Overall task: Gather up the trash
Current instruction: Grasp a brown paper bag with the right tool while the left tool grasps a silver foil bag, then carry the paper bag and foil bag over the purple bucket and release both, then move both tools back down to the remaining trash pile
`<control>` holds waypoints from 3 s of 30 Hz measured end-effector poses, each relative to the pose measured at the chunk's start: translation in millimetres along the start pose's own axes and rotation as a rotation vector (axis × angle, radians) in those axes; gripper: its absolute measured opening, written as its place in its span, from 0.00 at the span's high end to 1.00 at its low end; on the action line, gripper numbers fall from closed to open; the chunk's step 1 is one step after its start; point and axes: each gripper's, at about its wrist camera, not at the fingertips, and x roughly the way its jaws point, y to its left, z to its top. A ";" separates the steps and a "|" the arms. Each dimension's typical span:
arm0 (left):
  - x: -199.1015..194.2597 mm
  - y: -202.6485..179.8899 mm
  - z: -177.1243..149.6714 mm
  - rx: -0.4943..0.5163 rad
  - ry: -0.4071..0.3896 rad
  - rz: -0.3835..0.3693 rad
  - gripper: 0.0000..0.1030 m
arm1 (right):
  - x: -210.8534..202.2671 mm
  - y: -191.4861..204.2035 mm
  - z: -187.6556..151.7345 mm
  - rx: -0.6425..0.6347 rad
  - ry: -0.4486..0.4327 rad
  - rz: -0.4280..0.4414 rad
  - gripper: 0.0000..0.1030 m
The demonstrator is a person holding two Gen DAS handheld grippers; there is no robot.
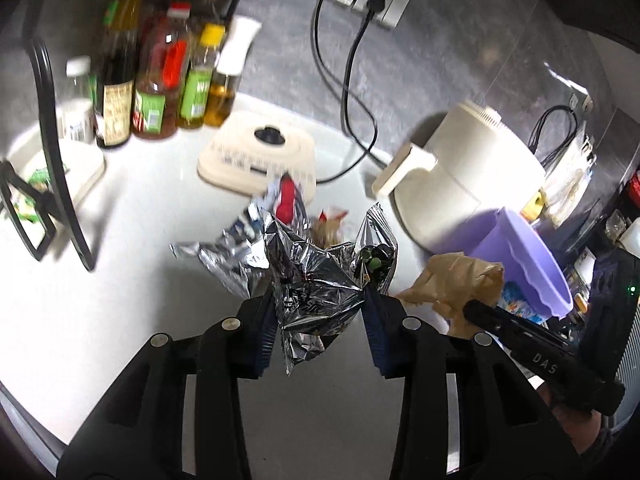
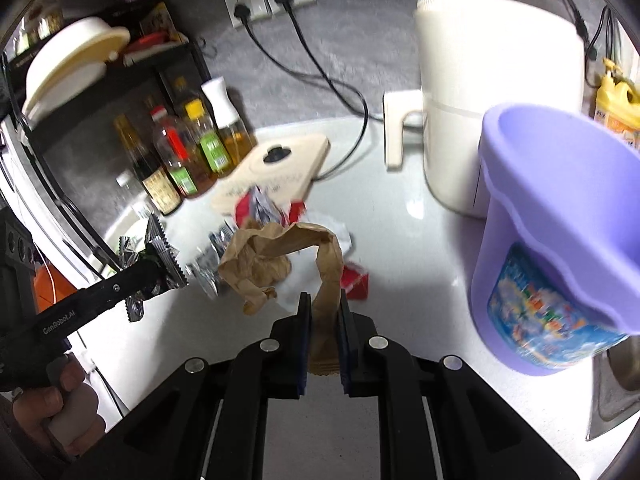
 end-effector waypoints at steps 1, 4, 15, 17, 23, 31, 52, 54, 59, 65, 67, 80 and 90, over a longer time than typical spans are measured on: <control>-3.5 -1.3 2.6 0.004 -0.010 -0.001 0.63 | -5.2 0.4 3.1 0.000 -0.013 0.005 0.88; -13.0 -7.6 10.3 0.015 -0.038 -0.004 0.63 | -23.2 2.9 13.1 -0.008 -0.063 0.014 0.88; -25.9 -45.5 33.6 0.070 -0.103 -0.053 0.63 | -87.9 -32.3 53.7 0.042 -0.248 -0.050 0.88; -26.0 -55.8 36.7 0.083 -0.107 -0.066 0.63 | -97.2 -45.1 57.8 0.059 -0.269 -0.072 0.88; -19.3 -98.9 40.5 0.134 -0.110 -0.129 0.63 | -125.0 -94.6 62.1 0.119 -0.310 -0.160 0.88; -1.2 -151.8 41.5 0.190 -0.099 -0.213 0.63 | -128.9 -145.3 61.3 0.150 -0.281 -0.229 0.65; 78.7 -277.9 31.2 0.317 0.015 -0.340 0.51 | -194.4 -219.1 34.0 0.221 -0.339 -0.241 0.41; 81.9 -281.8 29.5 0.324 0.009 -0.322 0.32 | -195.4 -221.5 32.0 0.225 -0.333 -0.236 0.41; 77.0 -272.9 34.5 0.302 0.001 -0.326 0.16 | -194.4 -221.3 30.7 0.215 -0.325 -0.221 0.38; 49.4 -245.1 43.8 0.299 -0.046 -0.283 0.09 | -183.7 -202.4 36.2 0.199 -0.323 -0.187 0.31; 41.6 -231.5 46.2 0.294 -0.055 -0.273 0.09 | -175.8 -188.8 38.5 0.185 -0.314 -0.171 0.29; -3.6 -78.9 69.1 0.208 -0.091 -0.087 0.08 | -115.4 -71.0 53.7 0.074 -0.282 -0.052 0.25; 4.6 1.9 60.5 0.147 -0.019 -0.015 0.08 | -51.8 -11.5 57.4 0.029 -0.166 0.011 0.36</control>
